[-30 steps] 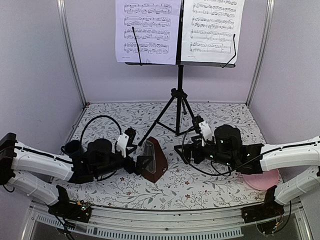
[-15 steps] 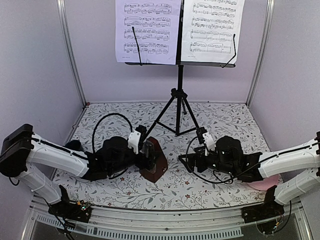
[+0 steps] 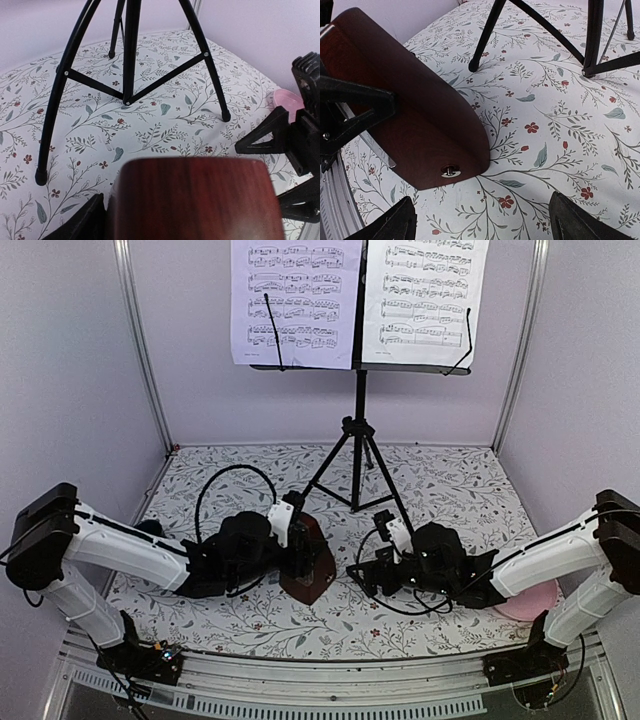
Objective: Set up the instrument practice props
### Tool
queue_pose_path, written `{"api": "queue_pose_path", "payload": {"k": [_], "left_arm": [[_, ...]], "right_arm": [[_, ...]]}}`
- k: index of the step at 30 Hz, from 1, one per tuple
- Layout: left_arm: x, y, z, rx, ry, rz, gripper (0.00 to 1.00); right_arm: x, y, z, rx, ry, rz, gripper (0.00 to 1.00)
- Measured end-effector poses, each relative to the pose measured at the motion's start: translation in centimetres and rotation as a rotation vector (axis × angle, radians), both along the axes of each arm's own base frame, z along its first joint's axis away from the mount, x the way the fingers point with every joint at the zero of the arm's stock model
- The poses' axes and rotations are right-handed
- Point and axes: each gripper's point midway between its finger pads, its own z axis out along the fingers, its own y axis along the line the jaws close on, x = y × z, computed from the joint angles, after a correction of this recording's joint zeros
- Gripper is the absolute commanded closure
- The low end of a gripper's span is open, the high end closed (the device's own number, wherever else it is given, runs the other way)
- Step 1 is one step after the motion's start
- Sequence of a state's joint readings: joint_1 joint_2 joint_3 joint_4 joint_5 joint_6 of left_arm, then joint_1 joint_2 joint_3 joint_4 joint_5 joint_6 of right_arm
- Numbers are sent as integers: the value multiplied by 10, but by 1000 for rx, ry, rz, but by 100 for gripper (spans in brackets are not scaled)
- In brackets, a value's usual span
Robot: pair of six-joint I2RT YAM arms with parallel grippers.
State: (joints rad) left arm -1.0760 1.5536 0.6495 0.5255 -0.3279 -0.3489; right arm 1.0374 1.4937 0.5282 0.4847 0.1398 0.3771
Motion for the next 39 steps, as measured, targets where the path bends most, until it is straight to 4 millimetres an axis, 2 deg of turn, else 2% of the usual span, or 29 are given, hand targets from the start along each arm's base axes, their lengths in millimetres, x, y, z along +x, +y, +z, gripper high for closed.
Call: {"api": "queue_pose_path", "payload": {"k": [6, 12, 14, 18, 22, 27, 32, 39], "left_arm": [[2, -5, 2, 55, 23, 6, 63], [-3, 1, 16, 133, 32, 5, 68], [-10, 5, 32, 129, 1, -9, 71], [-21, 11, 82, 62, -97, -42, 79], [-21, 10, 122, 50, -167, -42, 78], [-30, 3, 160, 116, -266, -45, 78], [-45, -2, 185, 183, -322, -64, 79], [-45, -2, 233, 218, -347, -14, 79]], "right_arm": [[2, 5, 10, 17, -48, 19, 12], [2, 11, 22, 14, -138, 64, 22], [-2, 16, 26, 2, -183, 96, 25], [-17, 29, 36, -32, -296, 173, 32], [-30, 38, 44, -98, -428, 216, 36], [-32, 44, 67, -173, -617, 197, 40], [-32, 43, 96, -241, -803, 136, 45], [-28, 36, 139, -309, -1053, 0, 59]]}}
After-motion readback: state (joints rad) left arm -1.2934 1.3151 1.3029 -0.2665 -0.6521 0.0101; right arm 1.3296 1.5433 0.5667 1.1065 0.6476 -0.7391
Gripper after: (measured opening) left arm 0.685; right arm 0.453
